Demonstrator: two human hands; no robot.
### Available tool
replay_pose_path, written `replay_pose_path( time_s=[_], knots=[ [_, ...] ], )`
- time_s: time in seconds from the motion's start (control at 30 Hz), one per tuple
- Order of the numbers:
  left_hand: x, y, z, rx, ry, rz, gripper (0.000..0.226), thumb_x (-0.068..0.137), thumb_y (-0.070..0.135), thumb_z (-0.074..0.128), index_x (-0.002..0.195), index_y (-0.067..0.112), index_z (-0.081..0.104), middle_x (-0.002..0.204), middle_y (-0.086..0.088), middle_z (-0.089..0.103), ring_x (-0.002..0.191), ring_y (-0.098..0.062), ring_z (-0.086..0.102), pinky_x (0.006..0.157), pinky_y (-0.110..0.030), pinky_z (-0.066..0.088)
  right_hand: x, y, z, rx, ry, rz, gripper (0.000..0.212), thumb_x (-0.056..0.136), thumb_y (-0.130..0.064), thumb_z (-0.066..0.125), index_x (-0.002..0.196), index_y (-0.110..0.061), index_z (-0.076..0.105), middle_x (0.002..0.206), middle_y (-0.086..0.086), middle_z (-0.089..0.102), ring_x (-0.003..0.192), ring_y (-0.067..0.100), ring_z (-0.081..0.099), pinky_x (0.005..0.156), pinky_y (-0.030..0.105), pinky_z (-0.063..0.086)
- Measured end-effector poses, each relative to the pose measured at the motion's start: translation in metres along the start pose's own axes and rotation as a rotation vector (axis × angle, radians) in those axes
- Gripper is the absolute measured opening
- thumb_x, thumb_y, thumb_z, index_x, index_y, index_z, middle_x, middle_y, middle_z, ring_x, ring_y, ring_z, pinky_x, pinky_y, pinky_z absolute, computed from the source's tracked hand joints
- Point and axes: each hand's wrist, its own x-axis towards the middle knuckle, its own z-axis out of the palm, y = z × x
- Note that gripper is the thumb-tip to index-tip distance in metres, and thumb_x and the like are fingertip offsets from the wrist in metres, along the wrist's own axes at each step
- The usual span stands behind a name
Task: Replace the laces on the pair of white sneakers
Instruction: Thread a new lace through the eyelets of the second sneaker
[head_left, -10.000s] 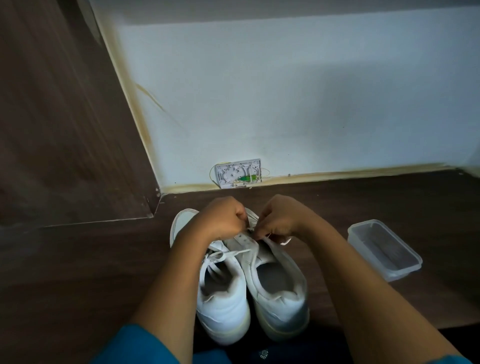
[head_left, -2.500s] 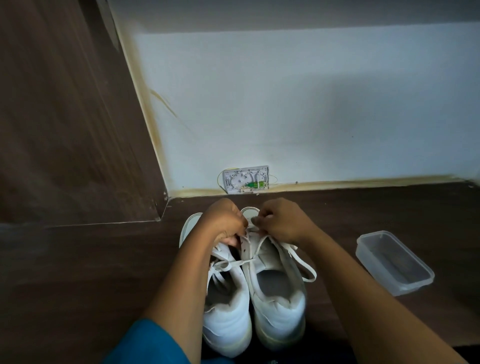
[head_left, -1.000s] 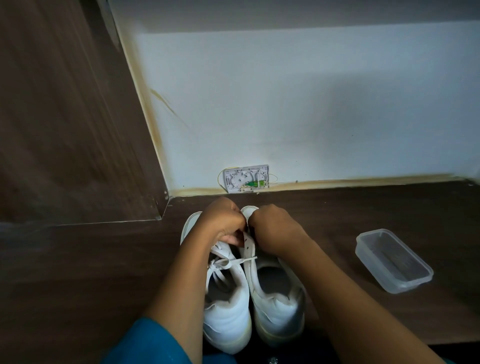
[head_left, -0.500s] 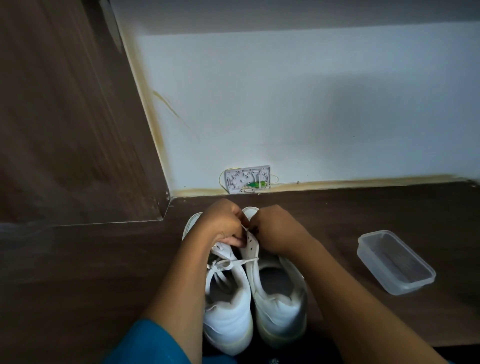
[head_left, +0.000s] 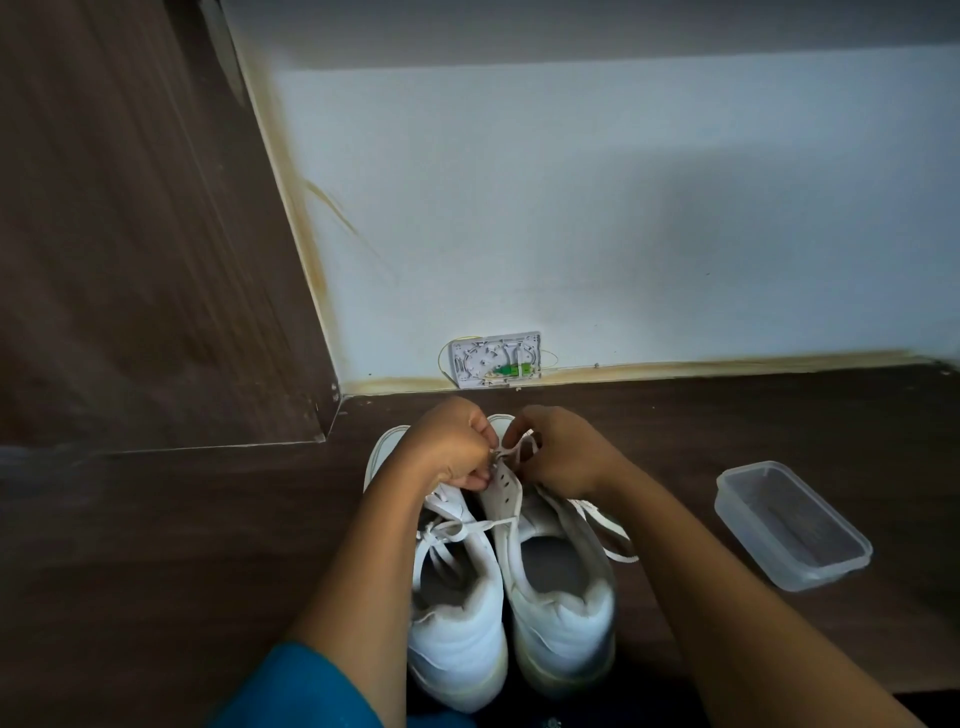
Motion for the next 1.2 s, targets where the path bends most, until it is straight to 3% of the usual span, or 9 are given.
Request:
replay_pose_path(
  time_s=[0.13, 0.27, 0.37, 0.53, 0.67, 0.73, 0.83, 1.03, 1.2],
  knots=[
    [0.001, 0.006, -0.004, -0.066, 0.092, 0.087, 0.024, 0.088, -0.012, 0.039, 0.083, 0.01, 0.048, 0.074, -0.01, 0.053, 0.059, -0.015, 0.055, 0.052, -0.022, 0.052, -0.001, 0.001, -0.005, 0.026, 0.04, 0.001, 0.02, 0.076, 0.0, 0.063, 0.09, -0.014, 0.069, 0.083, -0.004, 0.064, 0.08, 0.011, 0.058, 0.069, 0.021, 0.044],
    [-0.001, 0.012, -0.006, -0.376, 0.185, 0.25, 0.03, 0.086, -0.017, 0.037, 0.081, 0.012, 0.041, 0.071, -0.008, 0.048, 0.056, -0.015, 0.052, 0.054, -0.025, 0.05, -0.002, -0.005, -0.01, 0.061, 0.07, -0.126, 0.006, 0.079, -0.017, 0.069, 0.077, -0.022, 0.07, 0.067, -0.01, 0.06, 0.062, 0.001, 0.053, 0.06, 0.015, 0.037],
    [-0.006, 0.017, -0.006, -0.499, 0.187, 0.315, 0.033, 0.083, -0.021, 0.04, 0.08, 0.012, 0.045, 0.072, -0.008, 0.048, 0.059, -0.014, 0.049, 0.051, -0.021, 0.046, -0.002, -0.009, -0.002, -0.009, 0.121, -0.211, 0.027, 0.082, -0.013, 0.068, 0.057, -0.02, 0.058, 0.055, -0.007, 0.053, 0.052, 0.001, 0.048, 0.052, 0.012, 0.032],
    [-0.012, 0.007, -0.017, -0.294, -0.162, 0.215, 0.029, 0.082, -0.018, 0.049, 0.089, 0.008, 0.06, 0.075, -0.005, 0.057, 0.061, -0.012, 0.053, 0.049, -0.019, 0.044, 0.009, -0.014, -0.007, 0.649, 0.522, -0.18, 0.024, 0.082, -0.012, 0.066, 0.059, -0.012, 0.062, 0.051, 0.006, 0.052, 0.051, 0.013, 0.045, 0.055, 0.032, 0.04],
    [-0.016, 0.013, -0.006, -0.43, -0.09, 0.285, 0.025, 0.093, -0.002, 0.048, 0.071, 0.004, 0.059, 0.067, -0.01, 0.06, 0.049, -0.012, 0.057, 0.046, -0.019, 0.049, 0.003, -0.012, -0.016, 0.778, 0.301, -0.171, 0.021, 0.083, -0.001, 0.064, 0.071, -0.018, 0.065, 0.063, -0.001, 0.06, 0.054, 0.014, 0.054, 0.054, 0.027, 0.043],
    [-0.021, 0.024, -0.013, -0.732, 0.029, 0.42, 0.028, 0.094, 0.0, 0.044, 0.071, 0.004, 0.059, 0.063, -0.007, 0.062, 0.052, -0.014, 0.057, 0.048, -0.02, 0.05, -0.005, -0.006, -0.016, 0.542, 0.093, -0.119, 0.015, 0.083, 0.002, 0.064, 0.086, -0.012, 0.067, 0.074, -0.004, 0.064, 0.059, 0.001, 0.058, 0.06, 0.019, 0.046],
    [-0.027, 0.033, -0.029, -0.938, 0.027, 0.608, 0.027, 0.094, 0.002, 0.043, 0.074, 0.004, 0.061, 0.063, -0.003, 0.064, 0.053, -0.012, 0.057, 0.05, -0.018, 0.049, -0.009, -0.003, -0.008, 0.194, -0.007, -0.202, 0.019, 0.085, -0.009, 0.067, 0.068, -0.018, 0.066, 0.062, -0.006, 0.063, 0.055, -0.001, 0.055, 0.062, 0.023, 0.048],
    [-0.019, 0.01, -0.019, -0.204, -0.146, 0.255, 0.027, 0.081, -0.016, 0.053, 0.086, 0.009, 0.062, 0.077, -0.009, 0.06, 0.058, -0.012, 0.052, 0.051, -0.019, 0.044, 0.002, -0.026, -0.02, 0.879, 0.365, -0.222, 0.011, 0.088, 0.0, 0.06, 0.079, 0.004, 0.064, 0.06, 0.008, 0.061, 0.053, 0.014, 0.056, 0.052, 0.024, 0.049],
    [-0.021, 0.017, -0.012, -0.397, -0.03, 0.295, 0.029, 0.095, 0.004, 0.047, 0.069, 0.005, 0.058, 0.062, -0.008, 0.059, 0.045, -0.012, 0.055, 0.043, -0.019, 0.045, 0.006, -0.004, -0.011, 0.528, 0.282, -0.123, 0.025, 0.083, 0.009, 0.058, 0.1, -0.008, 0.065, 0.087, 0.012, 0.068, 0.078, 0.026, 0.064, 0.076, 0.038, 0.053]
  ],
)
